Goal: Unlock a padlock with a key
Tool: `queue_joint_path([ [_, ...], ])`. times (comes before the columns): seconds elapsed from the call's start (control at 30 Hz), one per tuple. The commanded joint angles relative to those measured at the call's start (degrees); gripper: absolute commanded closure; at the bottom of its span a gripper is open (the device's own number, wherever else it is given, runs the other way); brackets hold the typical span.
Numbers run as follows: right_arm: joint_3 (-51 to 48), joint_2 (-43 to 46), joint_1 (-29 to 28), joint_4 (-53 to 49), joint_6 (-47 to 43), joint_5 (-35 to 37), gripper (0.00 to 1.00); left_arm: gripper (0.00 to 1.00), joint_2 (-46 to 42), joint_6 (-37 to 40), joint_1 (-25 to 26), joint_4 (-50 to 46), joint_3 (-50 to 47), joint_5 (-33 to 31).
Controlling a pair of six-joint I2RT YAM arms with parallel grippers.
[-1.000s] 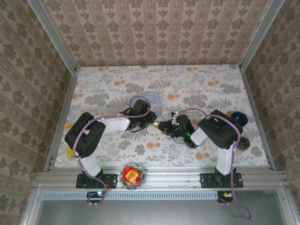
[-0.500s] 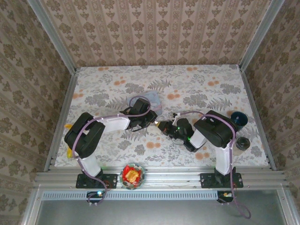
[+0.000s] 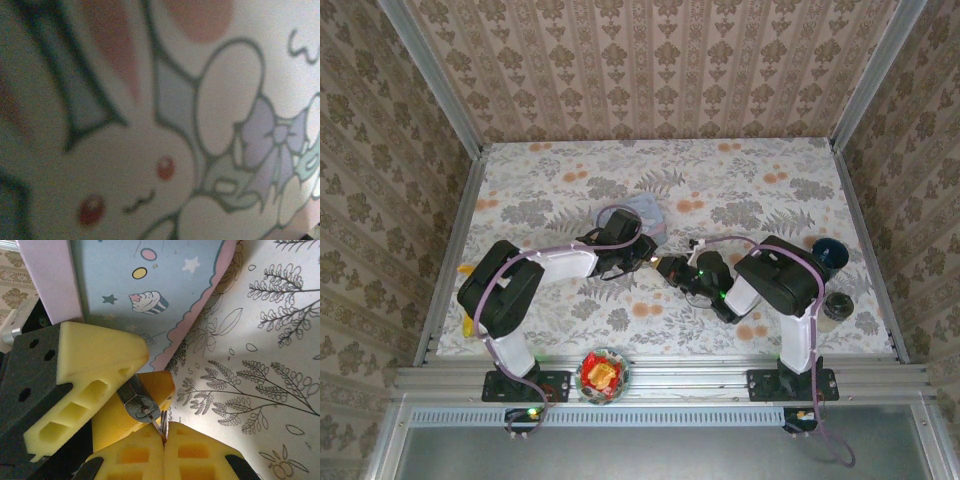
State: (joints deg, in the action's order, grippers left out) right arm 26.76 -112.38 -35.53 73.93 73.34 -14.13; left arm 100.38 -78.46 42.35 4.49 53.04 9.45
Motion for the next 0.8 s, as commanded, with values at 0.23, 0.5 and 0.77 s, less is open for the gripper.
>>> queue_joint_path([
  [0.23,4.59,-0.47,3.57,-1.32,1.59,-0.74,1.00,0.97,2.01,-4.52,2.86,-9.06,-0.21,14.69],
  [0.5,8.42,3.12,5.85,-9.10,-3.50,-3.84,1.00,0.97,2.36,-4.74,3.00,-9.15,-0.61,15.20],
  [0.77,12.52,8.18,7.05,-22.67,-12.89,-5.26,1.00,0.97,2.76,-4.85,3.25,-8.47,-0.79,15.76],
])
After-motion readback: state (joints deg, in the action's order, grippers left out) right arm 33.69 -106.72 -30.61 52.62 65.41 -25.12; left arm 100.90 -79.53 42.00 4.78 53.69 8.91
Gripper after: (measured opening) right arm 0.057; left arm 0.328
